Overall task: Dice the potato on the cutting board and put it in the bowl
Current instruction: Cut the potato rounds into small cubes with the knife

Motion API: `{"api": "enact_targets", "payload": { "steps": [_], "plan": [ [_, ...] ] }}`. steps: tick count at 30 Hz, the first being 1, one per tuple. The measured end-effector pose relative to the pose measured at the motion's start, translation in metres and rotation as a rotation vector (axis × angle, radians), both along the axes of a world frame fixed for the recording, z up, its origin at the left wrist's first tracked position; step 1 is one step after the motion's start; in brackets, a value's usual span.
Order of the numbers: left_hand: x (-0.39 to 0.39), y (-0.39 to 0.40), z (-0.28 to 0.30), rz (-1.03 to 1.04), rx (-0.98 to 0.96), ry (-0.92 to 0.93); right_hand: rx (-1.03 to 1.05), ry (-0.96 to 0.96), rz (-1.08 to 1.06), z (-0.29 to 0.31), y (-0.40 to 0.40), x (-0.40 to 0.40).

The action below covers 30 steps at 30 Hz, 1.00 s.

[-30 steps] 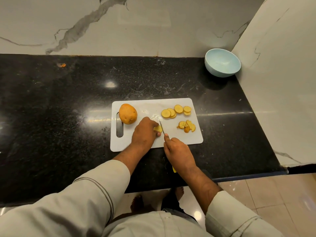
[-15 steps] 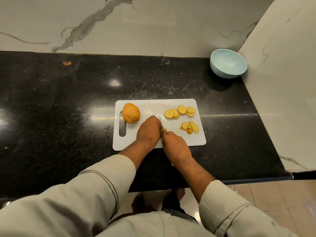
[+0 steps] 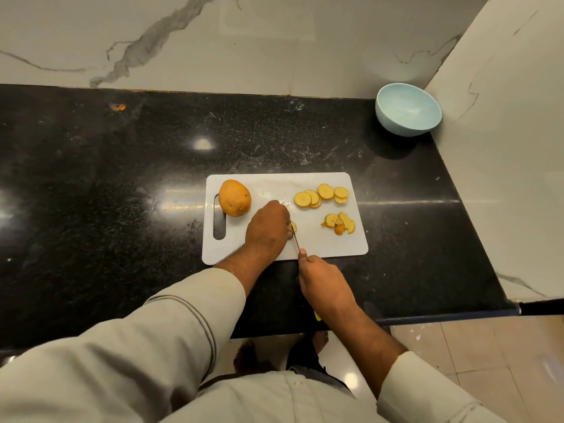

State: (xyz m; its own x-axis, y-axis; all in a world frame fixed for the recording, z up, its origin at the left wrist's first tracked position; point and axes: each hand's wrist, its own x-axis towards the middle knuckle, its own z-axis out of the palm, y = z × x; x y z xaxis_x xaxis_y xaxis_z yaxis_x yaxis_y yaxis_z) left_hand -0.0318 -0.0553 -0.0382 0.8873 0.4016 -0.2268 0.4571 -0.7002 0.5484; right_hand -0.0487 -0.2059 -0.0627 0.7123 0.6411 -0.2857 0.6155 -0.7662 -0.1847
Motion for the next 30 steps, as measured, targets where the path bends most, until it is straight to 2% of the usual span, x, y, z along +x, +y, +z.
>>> {"api": "enact_targets", "payload": {
  "steps": [6,11,21,30],
  "plan": [
    [-0.009,0.004,-0.012,0.091,-0.106,-0.047,0.086,-0.009,-0.075,0.007,-0.019,-0.014],
    [-0.015,0.004,-0.016,0.116,-0.130,-0.059,0.147,-0.080,-0.054,0.011,-0.002,-0.005],
    [-0.013,0.000,-0.003,-0.009,0.065,-0.040,0.096,-0.082,0.000,0.005,0.020,0.014],
    [-0.012,-0.004,0.001,0.006,0.106,-0.006,0.052,-0.043,0.007,0.005,0.034,0.025]
  ]
}}
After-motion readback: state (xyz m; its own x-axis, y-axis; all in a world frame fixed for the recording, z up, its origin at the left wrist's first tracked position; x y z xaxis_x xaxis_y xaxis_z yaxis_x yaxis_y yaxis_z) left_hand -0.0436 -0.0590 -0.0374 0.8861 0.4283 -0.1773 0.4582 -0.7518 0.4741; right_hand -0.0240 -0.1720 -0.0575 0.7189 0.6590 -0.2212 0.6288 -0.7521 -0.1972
